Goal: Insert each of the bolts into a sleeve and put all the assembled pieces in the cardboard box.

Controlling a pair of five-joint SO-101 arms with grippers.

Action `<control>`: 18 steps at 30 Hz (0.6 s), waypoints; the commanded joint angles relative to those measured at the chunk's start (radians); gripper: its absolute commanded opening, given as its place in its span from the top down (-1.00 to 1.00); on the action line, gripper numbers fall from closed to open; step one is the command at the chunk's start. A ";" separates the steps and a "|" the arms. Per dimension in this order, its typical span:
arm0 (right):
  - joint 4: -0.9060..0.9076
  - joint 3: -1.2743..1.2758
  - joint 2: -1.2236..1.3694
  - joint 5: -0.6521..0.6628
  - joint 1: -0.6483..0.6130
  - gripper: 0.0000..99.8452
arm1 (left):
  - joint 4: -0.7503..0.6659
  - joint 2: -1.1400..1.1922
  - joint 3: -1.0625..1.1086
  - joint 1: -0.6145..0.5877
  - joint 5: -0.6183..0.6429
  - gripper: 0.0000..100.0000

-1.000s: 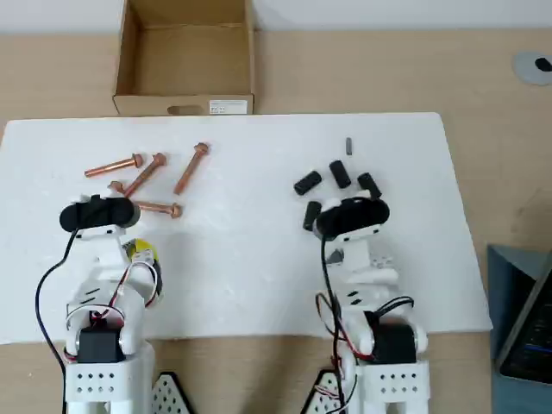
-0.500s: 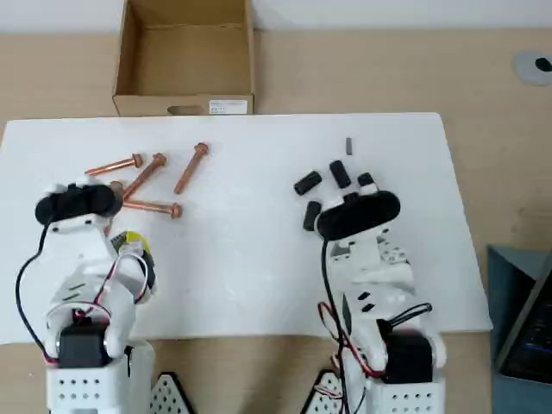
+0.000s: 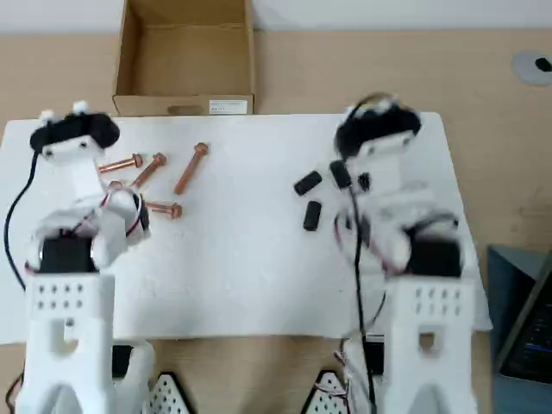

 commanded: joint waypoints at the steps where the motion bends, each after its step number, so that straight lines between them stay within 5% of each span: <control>1: 0.003 -0.205 0.220 0.008 0.070 0.98 | 0.040 0.105 -0.141 -0.005 -0.002 0.99; 12: 0.216 -0.668 0.791 0.012 0.097 0.98 | 0.051 0.380 -0.259 -0.101 -0.227 0.99; 18: 0.373 -0.908 1.024 0.265 0.096 0.98 | 0.101 0.426 -0.331 -0.129 -0.232 0.99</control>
